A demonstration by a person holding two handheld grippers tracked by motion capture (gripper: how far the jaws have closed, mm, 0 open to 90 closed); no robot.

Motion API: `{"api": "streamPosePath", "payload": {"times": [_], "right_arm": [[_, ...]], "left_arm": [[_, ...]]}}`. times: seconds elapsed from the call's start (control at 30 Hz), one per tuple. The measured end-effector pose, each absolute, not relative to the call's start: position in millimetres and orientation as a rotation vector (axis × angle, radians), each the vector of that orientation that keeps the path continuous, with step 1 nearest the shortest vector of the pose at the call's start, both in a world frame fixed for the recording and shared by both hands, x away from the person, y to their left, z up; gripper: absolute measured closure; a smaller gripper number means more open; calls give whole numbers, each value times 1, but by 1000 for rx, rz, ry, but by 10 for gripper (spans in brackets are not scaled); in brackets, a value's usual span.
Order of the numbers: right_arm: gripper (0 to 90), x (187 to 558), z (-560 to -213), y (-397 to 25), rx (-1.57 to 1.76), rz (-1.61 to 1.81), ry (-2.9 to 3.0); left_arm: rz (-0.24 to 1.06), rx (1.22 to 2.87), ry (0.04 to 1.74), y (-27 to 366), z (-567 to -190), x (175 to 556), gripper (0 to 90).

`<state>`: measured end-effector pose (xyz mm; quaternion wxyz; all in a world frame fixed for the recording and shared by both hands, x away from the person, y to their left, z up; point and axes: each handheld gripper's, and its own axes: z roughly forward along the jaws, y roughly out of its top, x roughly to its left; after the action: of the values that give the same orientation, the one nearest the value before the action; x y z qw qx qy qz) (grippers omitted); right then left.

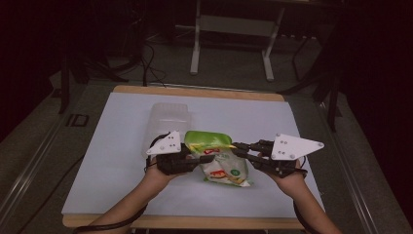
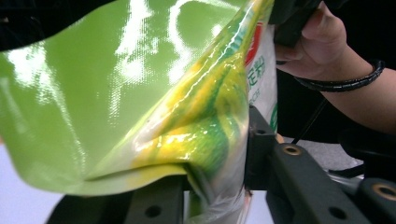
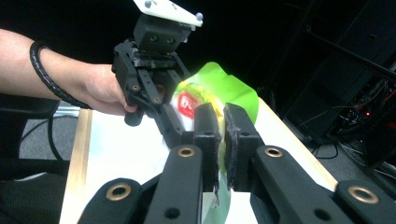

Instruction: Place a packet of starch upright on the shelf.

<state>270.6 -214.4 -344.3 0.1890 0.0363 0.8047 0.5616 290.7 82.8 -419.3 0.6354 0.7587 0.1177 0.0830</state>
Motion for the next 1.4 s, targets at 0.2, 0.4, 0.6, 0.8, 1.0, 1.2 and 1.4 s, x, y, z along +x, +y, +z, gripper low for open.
{"api": "streamPosePath", "payload": {"times": [0.2,0.4,0.6,0.8,1.0,1.2,1.4], "right_arm": [[839,271,-341,-217,116,1596,2231],[744,273,-338,-222,145,1610,2205],[512,276,-338,-229,243,1637,2163],[293,276,-340,-235,324,1653,2104],[119,276,-340,-240,396,1655,2071],[111,280,-349,-251,433,1704,2080],[111,280,-352,-262,463,1731,2058]], "left_arm": [[220,1753,246,83,-407,292,789],[259,1788,237,81,-394,294,791],[280,1784,250,84,-386,299,794],[329,1794,251,89,-374,306,794],[377,1800,279,98,-357,316,793],[422,1811,290,108,-341,327,793],[469,1836,315,119,-336,343,792]]}}
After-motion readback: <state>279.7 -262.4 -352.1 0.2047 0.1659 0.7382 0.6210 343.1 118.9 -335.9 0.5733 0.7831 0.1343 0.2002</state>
